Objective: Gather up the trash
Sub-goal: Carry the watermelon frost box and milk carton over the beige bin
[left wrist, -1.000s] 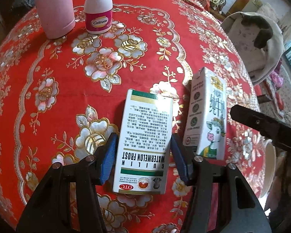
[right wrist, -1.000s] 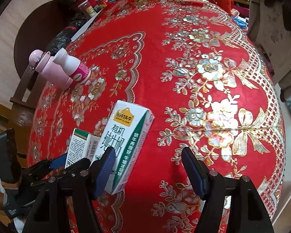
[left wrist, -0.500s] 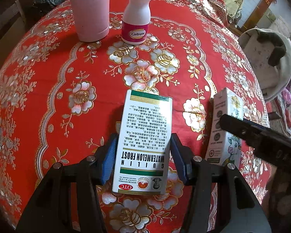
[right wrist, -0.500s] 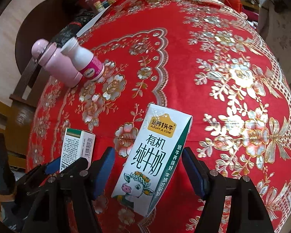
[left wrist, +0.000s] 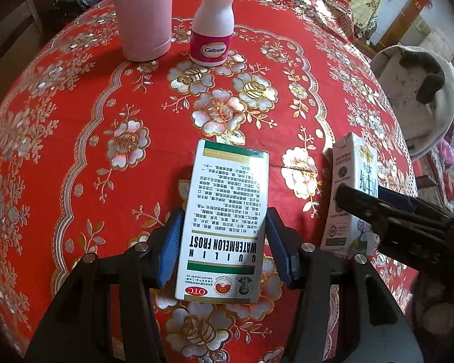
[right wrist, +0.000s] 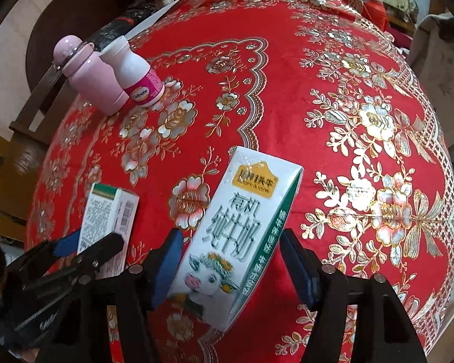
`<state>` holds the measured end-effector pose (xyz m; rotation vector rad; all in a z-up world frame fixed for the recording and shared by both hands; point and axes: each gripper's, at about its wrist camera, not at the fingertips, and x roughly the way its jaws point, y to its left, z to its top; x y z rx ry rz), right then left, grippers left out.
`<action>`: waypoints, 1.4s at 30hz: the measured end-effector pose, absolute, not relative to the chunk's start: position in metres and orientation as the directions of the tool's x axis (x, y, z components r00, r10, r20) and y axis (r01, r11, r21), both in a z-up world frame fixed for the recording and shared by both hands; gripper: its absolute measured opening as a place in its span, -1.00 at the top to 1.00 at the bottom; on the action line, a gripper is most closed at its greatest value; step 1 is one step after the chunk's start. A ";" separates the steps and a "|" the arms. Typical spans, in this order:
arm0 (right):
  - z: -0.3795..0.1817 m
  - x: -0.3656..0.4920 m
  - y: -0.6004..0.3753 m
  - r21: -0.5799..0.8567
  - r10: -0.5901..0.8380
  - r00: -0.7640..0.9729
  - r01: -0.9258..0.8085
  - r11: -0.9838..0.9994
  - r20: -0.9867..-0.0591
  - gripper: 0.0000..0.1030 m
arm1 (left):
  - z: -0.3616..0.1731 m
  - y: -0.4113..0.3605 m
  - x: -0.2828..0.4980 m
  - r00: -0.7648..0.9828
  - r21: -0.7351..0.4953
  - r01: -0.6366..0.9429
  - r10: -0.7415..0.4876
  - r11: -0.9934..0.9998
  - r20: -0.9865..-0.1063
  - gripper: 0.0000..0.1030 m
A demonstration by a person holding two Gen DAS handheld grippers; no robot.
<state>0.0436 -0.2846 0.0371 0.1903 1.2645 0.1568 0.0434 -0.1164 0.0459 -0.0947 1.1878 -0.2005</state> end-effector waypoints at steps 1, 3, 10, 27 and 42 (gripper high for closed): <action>0.034 0.045 -0.284 0.228 0.220 0.292 -0.006 0.974 -0.931 -0.32 | 0.047 -0.117 0.042 0.359 -0.179 0.108 -0.206 0.978 -0.910 -0.01; 0.028 0.043 -0.287 0.261 0.247 0.285 0.014 0.965 -0.926 -0.26 | 0.049 -0.120 0.040 0.362 -0.180 0.116 -0.211 0.977 -0.908 -0.01; 0.042 0.006 -0.309 0.275 0.258 0.330 0.005 0.961 -0.908 -0.17 | 0.057 -0.133 0.024 0.367 -0.182 0.150 -0.225 0.972 -0.902 -0.01; 0.058 -0.109 -0.376 0.222 0.187 0.321 0.076 0.972 -0.929 -0.15 | 0.066 -0.216 -0.042 0.329 -0.199 0.284 -0.290 0.938 -0.898 -0.01; 0.049 -0.120 -0.391 0.201 0.161 0.321 0.096 0.975 -0.933 0.01 | 0.074 -0.236 -0.060 0.340 -0.183 0.303 -0.285 0.935 -0.896 -0.01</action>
